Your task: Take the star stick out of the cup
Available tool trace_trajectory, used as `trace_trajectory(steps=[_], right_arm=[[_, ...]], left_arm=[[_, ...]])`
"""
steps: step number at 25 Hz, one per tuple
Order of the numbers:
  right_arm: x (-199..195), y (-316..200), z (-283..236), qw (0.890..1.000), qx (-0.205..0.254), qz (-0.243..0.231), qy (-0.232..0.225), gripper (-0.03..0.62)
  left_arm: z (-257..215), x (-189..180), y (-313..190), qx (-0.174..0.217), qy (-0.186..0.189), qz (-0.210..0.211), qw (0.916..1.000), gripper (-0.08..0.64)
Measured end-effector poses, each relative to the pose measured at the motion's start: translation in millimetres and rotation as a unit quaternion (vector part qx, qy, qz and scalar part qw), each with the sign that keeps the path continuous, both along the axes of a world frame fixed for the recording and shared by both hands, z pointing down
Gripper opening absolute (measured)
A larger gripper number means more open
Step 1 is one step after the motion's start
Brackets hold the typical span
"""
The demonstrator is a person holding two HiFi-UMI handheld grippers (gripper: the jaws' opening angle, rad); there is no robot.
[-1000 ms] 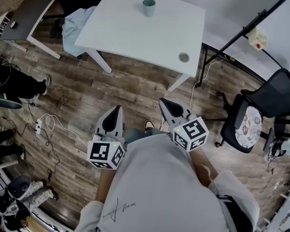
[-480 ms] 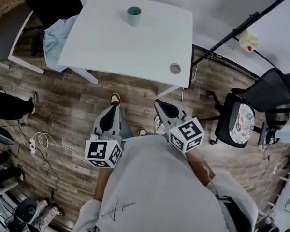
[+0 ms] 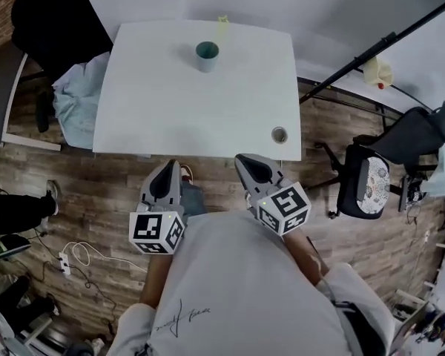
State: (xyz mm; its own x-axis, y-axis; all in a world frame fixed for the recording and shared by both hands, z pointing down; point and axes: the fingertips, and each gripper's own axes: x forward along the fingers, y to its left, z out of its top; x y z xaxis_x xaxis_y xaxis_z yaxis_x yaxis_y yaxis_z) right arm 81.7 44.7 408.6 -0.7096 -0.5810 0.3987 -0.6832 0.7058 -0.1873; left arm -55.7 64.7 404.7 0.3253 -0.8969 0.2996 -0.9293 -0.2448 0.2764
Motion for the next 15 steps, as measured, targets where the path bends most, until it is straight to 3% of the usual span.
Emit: trace_trajectory(steps=[6,15], right_arm=[[-46,-46,-5,0.999,-0.003,0.034,0.006,0.009],[-81,-87,-2,0.996,0.001,0.091,0.009,0.009]], left_arm=[[-4,-41,-59,0.003,0.003,0.050,0.9988,-0.006],[4,-71,-106,0.003,0.013,0.103,0.9946,-0.006]])
